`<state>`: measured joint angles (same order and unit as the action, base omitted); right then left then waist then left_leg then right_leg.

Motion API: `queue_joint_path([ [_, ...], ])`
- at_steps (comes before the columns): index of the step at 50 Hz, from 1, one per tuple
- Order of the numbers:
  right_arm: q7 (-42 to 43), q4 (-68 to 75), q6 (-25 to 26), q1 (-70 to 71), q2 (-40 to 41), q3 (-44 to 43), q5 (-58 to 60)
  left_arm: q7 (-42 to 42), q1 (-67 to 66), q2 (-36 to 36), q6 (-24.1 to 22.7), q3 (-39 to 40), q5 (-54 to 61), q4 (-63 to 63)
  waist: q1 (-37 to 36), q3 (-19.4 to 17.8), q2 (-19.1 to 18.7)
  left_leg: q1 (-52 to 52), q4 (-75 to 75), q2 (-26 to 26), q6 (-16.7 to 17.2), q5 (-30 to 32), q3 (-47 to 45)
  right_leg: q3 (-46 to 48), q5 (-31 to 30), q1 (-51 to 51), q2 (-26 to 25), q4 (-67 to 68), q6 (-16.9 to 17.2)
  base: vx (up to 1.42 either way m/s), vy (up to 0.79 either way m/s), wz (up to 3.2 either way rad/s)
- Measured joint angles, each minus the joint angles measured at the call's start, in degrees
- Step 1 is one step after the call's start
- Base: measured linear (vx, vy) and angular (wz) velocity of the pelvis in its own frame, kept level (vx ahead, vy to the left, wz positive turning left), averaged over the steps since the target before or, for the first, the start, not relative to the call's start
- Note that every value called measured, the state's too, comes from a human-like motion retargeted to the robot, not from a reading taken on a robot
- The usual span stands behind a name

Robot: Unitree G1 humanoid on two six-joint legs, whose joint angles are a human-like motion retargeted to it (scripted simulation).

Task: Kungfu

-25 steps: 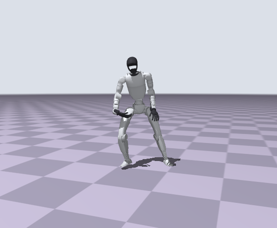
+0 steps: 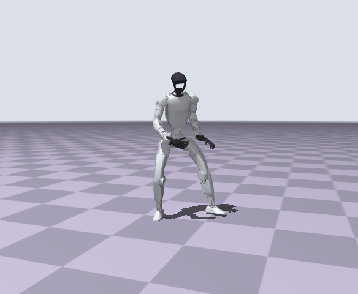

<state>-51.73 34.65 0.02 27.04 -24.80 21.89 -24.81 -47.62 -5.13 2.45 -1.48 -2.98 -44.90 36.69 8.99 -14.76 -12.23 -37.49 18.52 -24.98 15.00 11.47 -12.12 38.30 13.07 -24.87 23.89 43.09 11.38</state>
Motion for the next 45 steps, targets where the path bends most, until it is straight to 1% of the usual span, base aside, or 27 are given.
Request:
queue_joint_path([
  [2, 2.07, -4.67, -2.55, 0.96, -1.62, 1.44, -2.29, -0.35, -2.46, -0.2, -0.47, 1.45, 0.79, -1.38, -2.55, 1.15, -0.71, -1.43, 4.57, -3.22, -3.78, -1.37, -4.55, 1.71, -2.82, 4.46, -2.6, -5.8, -0.83, 0.73, 0.4, 0.46],
  [3, 3.02, -6.84, -4.13, 1.72, -2.38, 1.99, -3.09, -0.34, -3.55, -0.27, -0.81, 2.45, 1.15, -1.98, -3.56, 2.1, -0.87, -2.22, 6.83, -3.56, -7.05, -3.21, -7.04, 2.61, -4.57, 6.39, -2.8, -8.63, -1.0, 0.73, 0.57, 0.79],
  [5, 4.79, -11.35, -7.46, 3.51, -3.67, 3.03, -4.08, -0.01, -6.14, 0.08, -1.65, 5.5, 1.84, -3.23, -6.69, 4.41, -0.94, -2.17, 9.53, -1.76, -10.27, -7.69, -8.01, 3.47, -8.16, 10.47, -2.89, -14.41, -1.62, 0.81, 0.69, 0.76],
  [7, 5.75, -14.84, -9.38, 4.72, -4.49, 3.81, -5.0, 0.75, -8.15, 0.89, -2.57, 8.62, 2.08, -4.63, -9.57, 6.22, -0.9, -0.29, 9.8, 0.19, -8.68, -11.0, -7.05, 4.7, -11.97, 14.32, -2.71, -18.63, -1.89, 0.8, 0.75, 0.55],
  [10, 7.78, -19.34, -11.26, 6.93, -4.91, 5.18, -6.21, 4.93, -10.39, 3.81, -5.48, 15.65, 1.98, -7.73, -12.42, 9.5, -0.1, 1.14, 12.17, 5.28, -9.93, -14.78, -4.96, 5.45, -21.97, 21.49, -1.34, -24.85, -2.92, 0.85, 0.72, 1.12],
  [12, 9.05, -22.06, -12.54, 8.57, -5.12, 5.75, -6.5, 12.2, -10.16, 8.01, -10.89, 21.94, 2.43, -10.64, -11.74, 11.86, -0.1, 2.5, 12.48, 8.58, -10.8, -16.4, -2.85, 4.31, -28.7, 26.43, -2.17, -28.56, -6.54, 0.92, 0.74, 2.01],
  [13, 9.47, -23.62, -13.24, 9.37, -5.67, 5.77, -6.32, 17.63, -9.75, 11.07, -15.02, 24.72, 3.28, -12.44, -10.86, 12.91, -0.08, 3.38, 12.44, 10.81, -11.59, -17.17, -0.86, 2.18, -30.2, 28.38, -3.41, -29.69, -9.74, 0.9, 0.55, 2.32],
  [15, 9.9, -27.19, -15.09, 10.07, -7.1, 4.57, -4.2, 29.26, -7.67, 18.34, -22.75, 29.25, 8.3, -15.32, -9.14, 14.72, 0.51, 4.98, 12.28, 14.87, -13.07, -18.24, 2.99, -12.0, -25.27, 28.01, -8.97, -27.66, -10.39, 0.86, 0.39, 2.35],
  [17, 12.8, -31.05, -18.26, 8.91, -8.19, 1.69, 2.18, 36.76, -1.85, 25.66, -24.18, 29.88, 19.23, -15.94, -6.6, 14.92, 1.87, 8.66, 9.37, 19.26, -14.18, -17.12, 7.06, -31.62, -12.97, 24.05, -19.1, -20.41, -2.66, 0.69, 0.22, 2.26],
  [18, 15.38, -32.67, -20.14, 7.88, -8.28, 0.01, 5.78, 38.64, 1.75, 28.02, -23.89, 28.94, 24.06, -16.01, -5.06, 14.47, 2.2, 10.42, 7.92, 20.73, -14.57, -16.26, 8.95, -34.78, -9.72, 22.16, -22.15, -17.23, 0.01, 0.56, 0.16, 2.14],
  [19, 19.01, -34.47, -22.43, 6.32, -8.07, -1.96, 9.72, 40.33, 5.97, 29.81, -23.78, 27.37, 28.58, -16.13, -3.15, 13.8, 2.31, 12.35, 6.47, 21.85, -14.89, -15.42, 10.74, -36.2, -7.11, 19.79, -25.01, -14.58, 1.15, 0.49, 0.12, 2.12],
  [20, 23.18, -36.35, -24.93, 4.5, -7.7, -4.07, 13.83, 41.94, 10.51, 31.31, -23.76, 25.47, 32.93, -16.27, -1.07, 13.01, 2.31, 14.38, 5.01, 22.79, -15.16, -14.59, 12.49, -36.75, -4.82, 17.17, -27.78, -12.21, 1.53, 0.5, 0.13, 2.12],
  [21, 28.49, -38.44, -27.66, 1.98, -7.09, -6.17, 17.54, 43.32, 15.02, 31.93, -22.93, 22.51, 36.38, -16.51, 1.11, 12.22, 2.71, 16.69, 3.39, 24.05, -15.37, -13.84, 14.24, -36.11, -3.38, 14.47, -29.64, -12.1, 0.59, 0.5, 0.13, 2.11],
  [23, 40.2, -42.45, -33.22, -3.8, -5.36, -10.25, 24.3, 47.38, 23.07, 31.65, -19.88, 14.7, 42.56, -17.71, 5.98, 10.32, 3.95, 21.44, 0.6, 26.8, -15.85, -12.52, 18.0, -35.13, -2.3, 9.43, -31.98, -14.36, -2.22, 0.45, 0.07, 2.24],
  [25, 53.1, -46.09, -38.97, -10.19, -3.54, -14.12, 28.99, 53.43, 28.02, 27.51, -13.97, 4.27, 48.48, -20.15, 12.32, 7.82, 4.93, 26.62, -1.66, 29.73, -16.84, -11.47, 23.29, -33.54, -3.43, 4.52, -32.54, -18.77, -6.14, 0.46, 0.07, 2.72],
  [27, 66.94, -48.52, -44.95, -15.55, -1.56, -15.99, 31.38, 61.28, 29.45, 19.77, -9.36, -6.25, 54.54, -22.0, 17.88, 4.81, 5.35, 31.98, -3.57, 31.51, -18.46, -10.76, 27.72, -33.86, -8.63, -1.27, -32.4, -23.21, -10.54, 0.37, 0.11, 2.36],
  [28, 73.62, -49.17, -47.76, -17.65, -0.57, -16.28, 32.46, 64.45, 28.98, 15.27, -8.13, -11.67, 57.9, -22.15, 19.91, 2.96, 5.54, 34.24, -3.81, 31.66, -19.03, -10.81, 28.99, -35.28, -11.73, -4.17, -32.74, -25.59, -13.23, 0.27, 0.14, 1.62],
  [30, 81.72, -49.22, -50.64, -20.79, 0.92, -16.09, 37.62, 70.15, 26.83, 5.89, -7.55, -20.85, 63.17, -20.38, 23.17, -0.79, 5.83, 38.06, -3.85, 31.44, -20.33, -11.17, 30.31, -36.51, -14.92, -9.13, -33.83, -31.04, -17.56, 0.2, 0.15, 1.04],
  [31, 85.17, -48.91, -48.65, -21.89, 1.24, -15.71, 42.94, 69.06, 25.26, 1.41, -5.59, -23.52, 64.52, -17.2, 24.65, -2.28, 6.61, 39.98, -4.29, 31.45, -21.02, -11.29, 30.11, -33.83, -14.45, -10.42, -32.97, -33.78, -16.34, 0.2, 0.12, 0.72],
  [32, 91.77, -48.81, -45.26, -23.31, 1.58, -15.5, 48.78, 67.94, 23.81, -2.81, -5.28, -25.45, 66.69, -14.4, 25.98, -3.66, 7.26, 41.72, -4.74, 31.28, -21.65, -11.32, 29.66, -31.19, -14.15, -11.58, -32.23, -36.25, -15.7, 0.21, 0.08, 0.48],
  [33, 104.68, -49.15, -39.06, -25.37, 1.93, -15.62, 55.62, 66.79, 22.56, -6.51, -8.27, -25.89, 70.51, -12.38, 26.99, -4.83, 7.64, 43.1, -5.25, 30.73, -22.15, -11.19, 28.71, -28.63, -14.17, -12.47, -31.77, -38.14, -16.2, 0.21, 0.02, 0.2],
  [34, 111.1, -49.66, -36.78, -27.25, 1.39, -15.61, 60.05, 65.46, 21.43, -8.18, -10.25, -24.91, 73.87, -11.21, 27.52, -5.23, 7.91, 44.06, -5.75, 30.2, -22.6, -10.97, 27.55, -26.59, -13.6, -13.27, -31.62, -39.55, -17.22, 0.22, -0.04, -0.06],
  [35, 114.27, -50.26, -36.45, -29.04, 0.41, -15.52, 63.27, 64.04, 20.36, -8.83, -11.73, -23.24, 77.0, -10.48, 27.81, -5.25, 8.12, 44.81, -6.26, 29.68, -23.04, -10.69, 26.3, -24.82, -12.73, -14.02, -31.62, -40.73, -18.49, 0.23, -0.07, -0.12],
  [37, 110.92, -48.81, -38.79, -31.08, -0.82, -12.25, 64.19, 62.22, 19.24, -7.82, -13.08, -24.31, 77.72, -9.57, 28.09, -4.44, 8.11, 45.28, -6.43, 29.67, -23.51, -10.18, 25.03, -22.47, -10.37, -13.75, -30.72, -41.48, -16.9, 0.2, -0.05, -0.12],
  [40, 107.93, -47.82, -40.96, -31.15, -3.67, -8.9, 60.56, 61.5, 17.61, -4.95, -11.92, -26.8, 78.14, -10.47, 25.68, -2.43, 7.39, 44.77, -6.11, 29.96, -23.35, -9.74, 24.83, -25.08, -11.23, -12.05, -30.81, -39.55, -17.29, 0.18, -0.01, -0.28],
  [42, 106.9, -47.41, -41.26, -29.28, -4.98, -7.88, 59.9, 62.04, 16.12, -4.16, -10.75, -25.55, 78.73, -11.62, 22.27, -0.45, 7.03, 43.54, -6.07, 30.43, -22.98, -9.94, 25.4, -29.15, -12.81, -9.04, -30.69, -37.44, -17.05, 0.11, 0.0, -0.31],
  [45, 103.4, -46.33, -42.56, -24.74, -5.91, -4.85, 55.87, 60.49, 14.43, -3.64, -9.83, -23.36, 82.1, -13.5, 16.23, 3.52, 6.75, 40.29, -5.93, 31.41, -21.3, -10.59, 27.47, -34.97, -13.11, -2.66, -29.56, -32.52, -11.95, 0.06, -0.02, -0.35],
])
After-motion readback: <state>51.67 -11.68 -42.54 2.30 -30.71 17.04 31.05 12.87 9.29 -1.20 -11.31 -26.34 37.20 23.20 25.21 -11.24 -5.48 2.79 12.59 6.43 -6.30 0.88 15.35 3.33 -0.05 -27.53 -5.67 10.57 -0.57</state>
